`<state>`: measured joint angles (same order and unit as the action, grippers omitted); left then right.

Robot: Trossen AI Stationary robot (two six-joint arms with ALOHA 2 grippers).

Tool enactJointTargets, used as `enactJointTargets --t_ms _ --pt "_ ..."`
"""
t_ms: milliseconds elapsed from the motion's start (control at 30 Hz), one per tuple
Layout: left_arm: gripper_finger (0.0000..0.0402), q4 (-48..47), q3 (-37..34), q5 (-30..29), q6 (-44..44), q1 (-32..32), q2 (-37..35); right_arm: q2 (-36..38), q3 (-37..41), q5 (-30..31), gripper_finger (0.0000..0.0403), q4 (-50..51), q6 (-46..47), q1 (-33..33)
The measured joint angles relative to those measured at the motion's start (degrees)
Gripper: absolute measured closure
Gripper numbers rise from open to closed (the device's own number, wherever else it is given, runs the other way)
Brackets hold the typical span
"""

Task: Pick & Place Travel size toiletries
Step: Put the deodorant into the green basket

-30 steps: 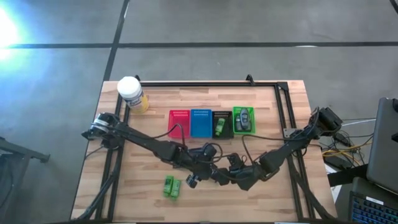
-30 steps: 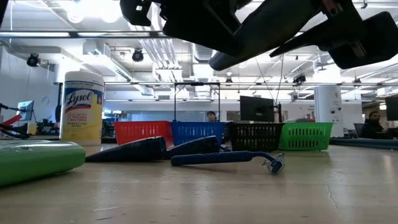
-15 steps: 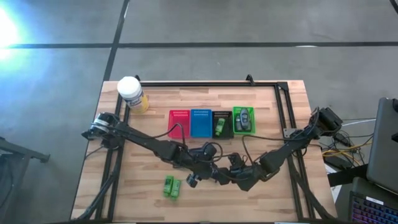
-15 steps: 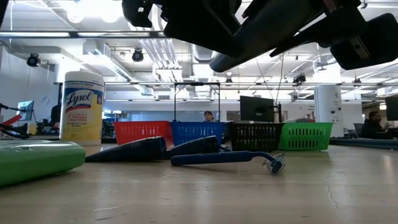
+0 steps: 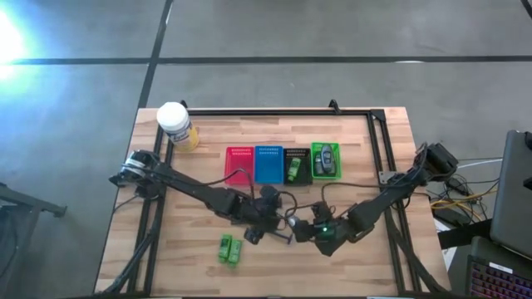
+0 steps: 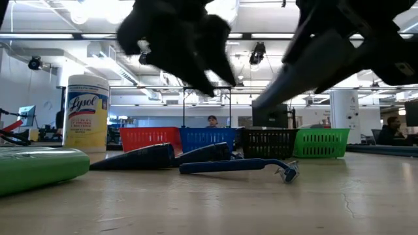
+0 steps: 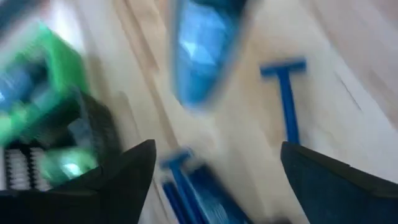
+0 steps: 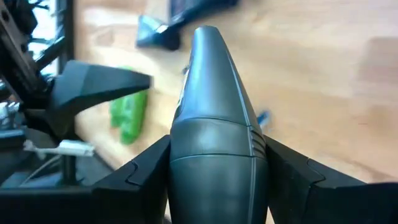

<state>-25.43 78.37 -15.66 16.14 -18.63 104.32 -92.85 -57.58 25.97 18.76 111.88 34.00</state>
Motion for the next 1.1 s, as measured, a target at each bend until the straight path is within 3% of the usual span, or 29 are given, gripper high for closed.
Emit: enactJointTargets --t_ms 200,367,500,633,800,1100 --pt "0.0048 -1.2 -7.1 9.1 -4.8 0.4 -6.1 5.8 0.0 3.1 0.0209 15.4 6.4 0.4" --pt "0.0047 5.1 -19.0 10.8 -12.1 1.9 -15.8 13.9 0.0 6.2 0.0209 31.6 10.1 -2.7" --pt "0.0047 11.9 -28.2 10.8 -16.9 2.9 -24.5 19.6 0.4 6.9 0.0209 39.5 7.5 -9.4" --pt "0.0046 15.4 -33.9 11.0 -19.2 3.7 -30.7 21.6 0.8 5.8 0.0209 38.2 -4.4 -20.1" --pt "0.0046 15.4 -37.9 10.9 -22.4 5.1 -36.0 18.1 0.8 2.3 0.0209 31.9 -18.5 -30.9" --pt "0.0046 15.5 -43.3 12.0 -23.9 7.6 -42.0 9.3 0.8 -2.7 0.0204 31.5 -21.3 -34.6"
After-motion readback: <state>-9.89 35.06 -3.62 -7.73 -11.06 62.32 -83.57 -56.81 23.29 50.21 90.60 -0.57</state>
